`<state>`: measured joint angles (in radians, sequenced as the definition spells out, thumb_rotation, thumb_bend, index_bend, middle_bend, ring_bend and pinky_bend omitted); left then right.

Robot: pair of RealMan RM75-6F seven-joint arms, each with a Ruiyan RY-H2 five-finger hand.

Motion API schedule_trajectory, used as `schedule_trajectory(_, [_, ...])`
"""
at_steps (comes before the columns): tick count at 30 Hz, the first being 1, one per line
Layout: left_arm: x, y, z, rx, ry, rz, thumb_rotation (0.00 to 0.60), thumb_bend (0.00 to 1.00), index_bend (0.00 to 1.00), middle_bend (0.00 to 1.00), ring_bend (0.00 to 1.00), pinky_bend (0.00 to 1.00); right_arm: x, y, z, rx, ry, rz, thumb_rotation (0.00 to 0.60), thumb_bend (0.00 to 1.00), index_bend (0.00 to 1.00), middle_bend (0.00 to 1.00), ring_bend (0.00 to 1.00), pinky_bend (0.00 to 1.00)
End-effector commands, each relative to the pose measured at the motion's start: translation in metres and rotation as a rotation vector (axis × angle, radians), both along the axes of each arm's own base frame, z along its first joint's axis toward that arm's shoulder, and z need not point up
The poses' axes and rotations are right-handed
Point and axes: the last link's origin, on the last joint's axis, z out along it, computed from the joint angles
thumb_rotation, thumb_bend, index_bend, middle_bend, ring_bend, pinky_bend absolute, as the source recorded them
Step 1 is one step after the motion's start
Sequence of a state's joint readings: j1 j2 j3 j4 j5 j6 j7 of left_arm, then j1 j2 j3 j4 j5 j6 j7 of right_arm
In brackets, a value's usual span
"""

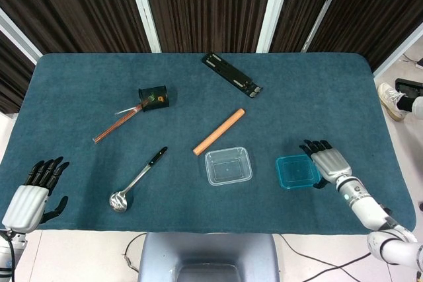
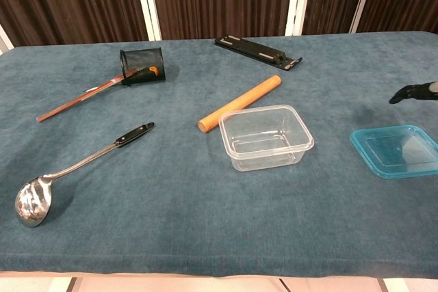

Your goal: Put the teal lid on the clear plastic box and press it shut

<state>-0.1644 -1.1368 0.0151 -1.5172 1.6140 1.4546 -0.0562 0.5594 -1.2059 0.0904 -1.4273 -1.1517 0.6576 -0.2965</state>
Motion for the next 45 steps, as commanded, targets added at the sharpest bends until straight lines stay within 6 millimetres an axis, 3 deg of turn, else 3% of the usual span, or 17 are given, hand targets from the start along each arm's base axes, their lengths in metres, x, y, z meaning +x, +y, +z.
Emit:
schedule_trajectory(1, [0.0,0.0,0.0,0.001,-0.001,-0.001,0.6,0.41,0.0,0.0,0.0,0.01,0.001,-0.003,-0.009,0.028,0.023,-0.001,0.6,0.11,0.03,0.0,0.0,0.0])
schedule_trajectory(34, [0.0,0.0,0.0,0.0,0.001,0.0,0.6,0.41,0.0,0.0,0.0,0.01,0.005,-0.007,-0.04,0.084,0.071,-0.018,0.6,0.12,0.08,0.0,0.0,0.0])
schedule_trajectory(45, [0.0,0.0,-0.001,-0.002,0.001,-0.001,0.6,0.41,0.0,0.0,0.0,0.01,0.002,-0.007,-0.042,0.065,0.079,-0.011,0.6,0.11,0.35,0.01,0.0,0.0])
